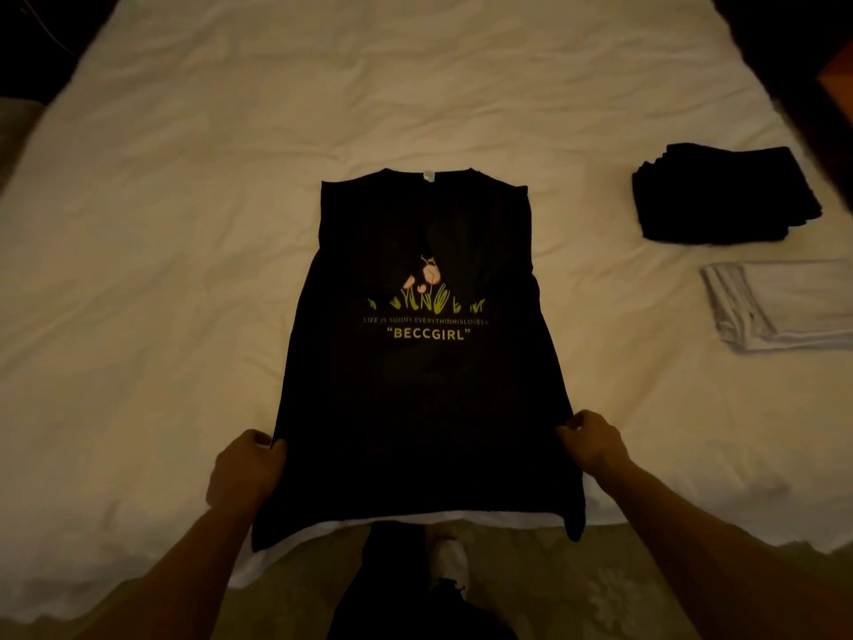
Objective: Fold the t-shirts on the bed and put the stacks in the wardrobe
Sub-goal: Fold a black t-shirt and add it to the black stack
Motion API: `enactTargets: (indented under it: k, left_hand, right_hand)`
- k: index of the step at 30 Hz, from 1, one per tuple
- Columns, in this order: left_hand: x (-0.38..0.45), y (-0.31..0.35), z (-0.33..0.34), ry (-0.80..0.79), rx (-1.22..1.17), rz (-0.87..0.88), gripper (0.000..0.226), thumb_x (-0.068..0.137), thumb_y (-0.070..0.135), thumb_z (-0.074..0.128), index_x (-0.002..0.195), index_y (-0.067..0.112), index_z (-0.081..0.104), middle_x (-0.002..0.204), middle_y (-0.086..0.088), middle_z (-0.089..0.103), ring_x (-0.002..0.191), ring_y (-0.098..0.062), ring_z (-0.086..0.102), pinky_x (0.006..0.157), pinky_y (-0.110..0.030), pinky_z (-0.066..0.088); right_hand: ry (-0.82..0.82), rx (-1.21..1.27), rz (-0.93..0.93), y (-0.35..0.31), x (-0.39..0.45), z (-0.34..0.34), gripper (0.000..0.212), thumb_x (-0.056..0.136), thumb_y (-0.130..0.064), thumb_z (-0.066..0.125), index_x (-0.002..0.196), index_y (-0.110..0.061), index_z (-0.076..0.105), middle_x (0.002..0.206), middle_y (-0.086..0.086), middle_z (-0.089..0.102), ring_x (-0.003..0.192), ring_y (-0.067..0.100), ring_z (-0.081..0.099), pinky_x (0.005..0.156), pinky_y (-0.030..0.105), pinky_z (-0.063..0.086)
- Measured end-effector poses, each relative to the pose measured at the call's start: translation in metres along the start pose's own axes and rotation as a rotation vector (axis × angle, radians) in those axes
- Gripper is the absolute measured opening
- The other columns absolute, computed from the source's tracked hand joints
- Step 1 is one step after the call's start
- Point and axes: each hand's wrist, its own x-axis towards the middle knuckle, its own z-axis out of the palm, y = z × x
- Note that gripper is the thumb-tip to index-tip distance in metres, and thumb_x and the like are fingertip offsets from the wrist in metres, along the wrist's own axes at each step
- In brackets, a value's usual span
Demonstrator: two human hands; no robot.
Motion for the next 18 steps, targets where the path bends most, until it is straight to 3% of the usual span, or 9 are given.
enactTargets:
  k: [6,13,18]
  left_hand:
    - [0.057,0.062,-0.006,-0.067,-0.076,0.025,0.026,0.094,0.038,0.058,0.11,0.018,0.066,0.108,-0.009,0.069,0.091,-0.029,0.064,0.08,-0.038,0.052]
    - [0.13,0.135,-0.032,-0.19,-0.161,0.129,0.021,0.099,0.031,0.055,0.109,0.014,0.064,0.106,-0.009,0.068,0.08,-0.022,0.062,0.065,-0.032,0.045]
    - [0.165,0.191,-0.04,-0.162,-0.217,0.134,0.031,0.098,0.033,0.056,0.123,0.013,0.057,0.112,-0.007,0.063,0.092,-0.029,0.062,0.085,-0.039,0.05]
  right_hand:
    - [-0.043,0.014,0.018,-0.057,0.044,-0.011,0.024,0.097,-0.032,0.055,0.105,-0.009,0.058,0.101,0.012,0.065,0.092,0.029,0.062,0.077,0.034,0.047]
    - [0.021,0.035,0.036,-0.127,0.095,-0.027,0.026,0.096,-0.038,0.054,0.099,-0.012,0.06,0.096,0.008,0.066,0.088,0.026,0.064,0.081,0.037,0.052]
    - [0.072,0.054,0.032,-0.168,0.132,-0.045,0.024,0.095,-0.037,0.056,0.099,-0.013,0.059,0.097,0.007,0.066,0.09,0.025,0.063,0.083,0.038,0.052]
